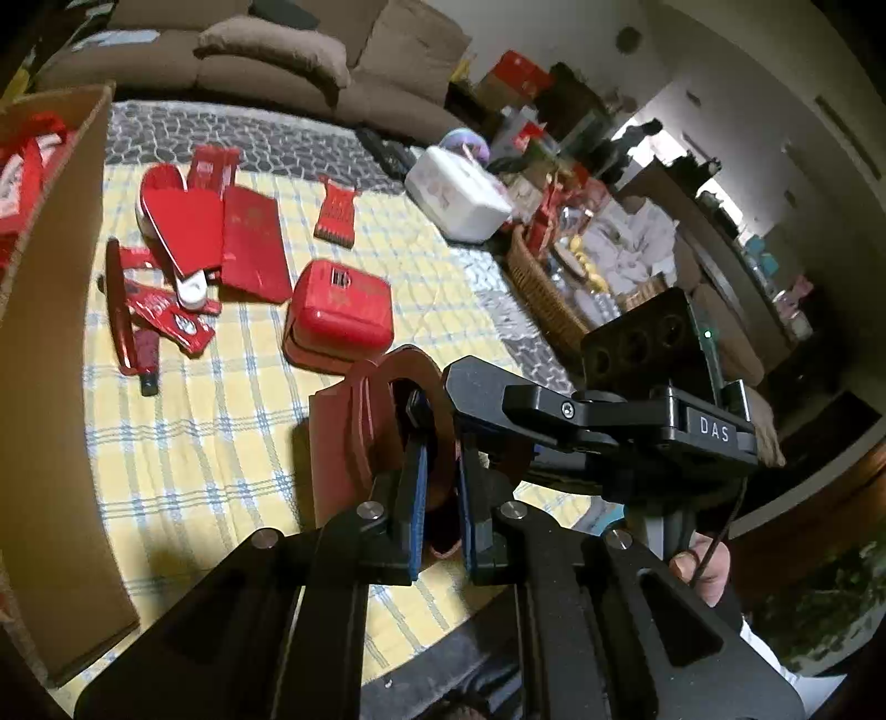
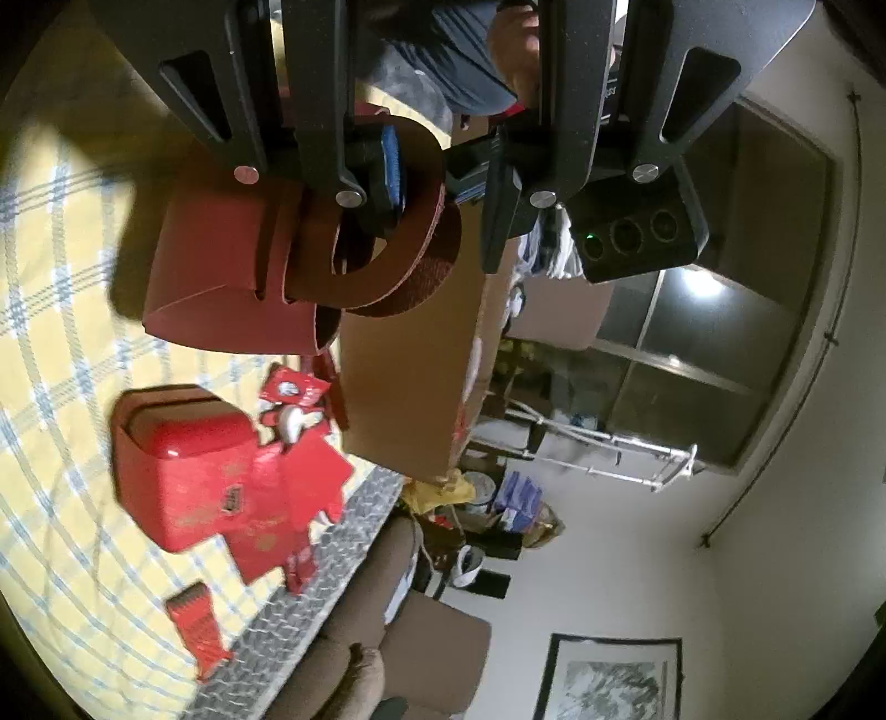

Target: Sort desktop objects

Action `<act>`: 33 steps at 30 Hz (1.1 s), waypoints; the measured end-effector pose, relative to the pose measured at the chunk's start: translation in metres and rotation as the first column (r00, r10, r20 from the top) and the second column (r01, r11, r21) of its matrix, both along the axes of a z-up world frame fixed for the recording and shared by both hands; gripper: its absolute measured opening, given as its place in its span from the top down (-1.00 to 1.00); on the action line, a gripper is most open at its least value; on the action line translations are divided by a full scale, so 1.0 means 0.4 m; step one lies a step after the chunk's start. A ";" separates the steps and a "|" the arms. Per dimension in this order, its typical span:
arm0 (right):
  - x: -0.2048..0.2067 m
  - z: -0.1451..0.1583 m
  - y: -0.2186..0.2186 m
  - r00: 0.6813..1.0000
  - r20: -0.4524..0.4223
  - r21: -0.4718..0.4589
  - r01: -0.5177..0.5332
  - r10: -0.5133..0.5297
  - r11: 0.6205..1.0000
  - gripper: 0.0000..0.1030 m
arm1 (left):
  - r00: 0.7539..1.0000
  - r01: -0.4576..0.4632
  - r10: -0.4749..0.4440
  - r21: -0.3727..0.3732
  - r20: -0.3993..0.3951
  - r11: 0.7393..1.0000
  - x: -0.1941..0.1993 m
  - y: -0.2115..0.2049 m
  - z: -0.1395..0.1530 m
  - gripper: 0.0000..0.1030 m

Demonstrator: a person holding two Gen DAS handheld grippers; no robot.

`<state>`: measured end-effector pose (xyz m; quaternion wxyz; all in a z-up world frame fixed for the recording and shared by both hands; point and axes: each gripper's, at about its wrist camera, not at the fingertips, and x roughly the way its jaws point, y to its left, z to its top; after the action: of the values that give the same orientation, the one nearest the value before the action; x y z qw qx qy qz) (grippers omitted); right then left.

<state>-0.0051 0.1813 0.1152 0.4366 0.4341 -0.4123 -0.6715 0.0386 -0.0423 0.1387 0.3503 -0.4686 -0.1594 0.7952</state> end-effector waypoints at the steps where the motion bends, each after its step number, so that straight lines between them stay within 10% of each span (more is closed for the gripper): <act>1: 0.003 0.024 -0.009 1.000 -0.014 0.011 -0.008 0.008 1.000 0.52 | 1.000 -0.003 0.003 0.005 -0.006 1.000 0.004 -0.008 0.015 0.81; 21: 0.017 0.361 -0.329 0.973 -0.178 0.136 -0.126 0.149 0.983 0.52 | 0.981 -0.117 0.127 0.071 -0.150 0.991 0.038 -0.273 0.303 0.82; 33: 0.002 0.383 -0.569 0.955 -0.169 0.176 -0.214 0.244 0.961 0.52 | 0.960 -0.229 0.236 0.064 -0.150 0.971 0.037 -0.500 0.328 0.86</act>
<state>-0.0043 -0.0462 0.2683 0.5137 0.4460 -0.2619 -0.6845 0.0535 -0.2423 0.2700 0.2764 -0.3746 -0.2036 0.8613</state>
